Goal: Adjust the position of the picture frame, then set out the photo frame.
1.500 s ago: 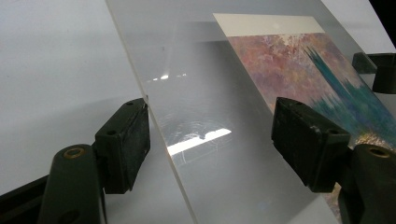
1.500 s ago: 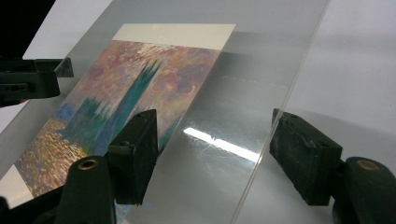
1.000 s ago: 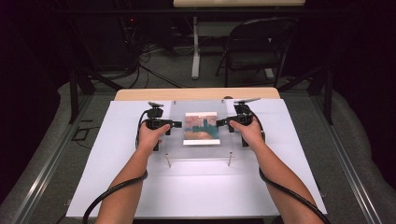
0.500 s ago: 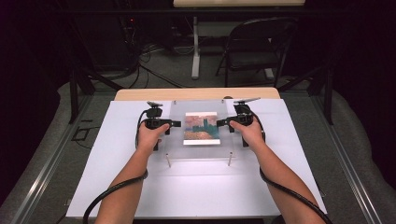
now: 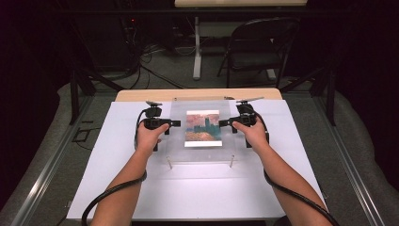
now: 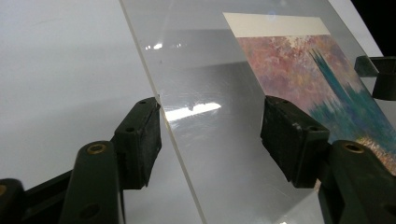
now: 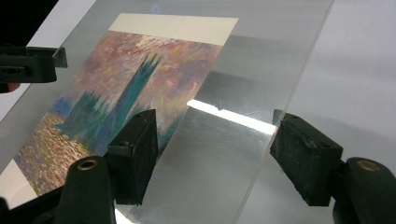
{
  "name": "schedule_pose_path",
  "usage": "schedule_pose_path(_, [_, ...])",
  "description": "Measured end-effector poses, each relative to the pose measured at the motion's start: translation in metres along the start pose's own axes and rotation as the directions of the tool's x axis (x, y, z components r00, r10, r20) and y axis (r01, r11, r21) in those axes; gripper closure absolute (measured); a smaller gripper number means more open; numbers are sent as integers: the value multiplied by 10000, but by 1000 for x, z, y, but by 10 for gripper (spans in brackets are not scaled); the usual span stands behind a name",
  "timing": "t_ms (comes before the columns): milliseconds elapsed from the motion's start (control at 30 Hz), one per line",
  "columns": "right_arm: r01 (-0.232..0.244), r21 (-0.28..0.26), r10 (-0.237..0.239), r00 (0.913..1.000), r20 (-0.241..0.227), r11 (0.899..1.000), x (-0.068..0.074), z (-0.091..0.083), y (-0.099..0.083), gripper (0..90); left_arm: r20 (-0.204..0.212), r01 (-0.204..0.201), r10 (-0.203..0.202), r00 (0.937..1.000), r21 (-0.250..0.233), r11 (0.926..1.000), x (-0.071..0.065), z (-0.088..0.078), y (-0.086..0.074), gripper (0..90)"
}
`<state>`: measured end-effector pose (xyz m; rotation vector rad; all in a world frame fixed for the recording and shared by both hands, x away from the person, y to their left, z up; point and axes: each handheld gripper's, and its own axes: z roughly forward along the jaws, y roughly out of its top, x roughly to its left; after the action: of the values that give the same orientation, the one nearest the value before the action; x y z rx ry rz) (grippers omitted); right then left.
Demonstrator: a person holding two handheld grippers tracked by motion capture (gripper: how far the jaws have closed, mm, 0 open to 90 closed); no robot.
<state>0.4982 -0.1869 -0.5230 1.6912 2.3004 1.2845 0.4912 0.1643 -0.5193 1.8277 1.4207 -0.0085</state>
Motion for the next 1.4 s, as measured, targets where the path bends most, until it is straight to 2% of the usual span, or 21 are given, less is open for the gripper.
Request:
schedule_pose_path(333, [728,-312,-725,9973,105,9969,13,-20,1,358,111,-398,403,9991,-356,9986,-8,-21,1,463])
schedule_pose_path(500, [1162,-487,-1151,9930,246,9920,21,-28,1,360,62,-682,686,9976,-549,9962,-13,-31,1,486])
schedule_pose_path(767, [1702,-650,-1681,9851,376,9833,30,-41,-1,376,171,-853,868,9961,-730,9937,-17,-44,-1,532])
schedule_pose_path(1000, [1911,-747,-1884,9812,410,9787,36,-52,-2,421,206,-1142,1165,9930,-904,9893,-23,-54,-3,560])
schedule_pose_path(1133, [2210,-720,-2177,9747,511,9726,41,-58,-3,421,103,-1417,1433,9896,-937,9855,-27,-60,-5,562])
schedule_pose_path(1400, [2552,-820,-2502,9659,671,9634,47,-65,-7,425,158,-1511,1535,9880,-1054,9829,-30,-68,-7,589])
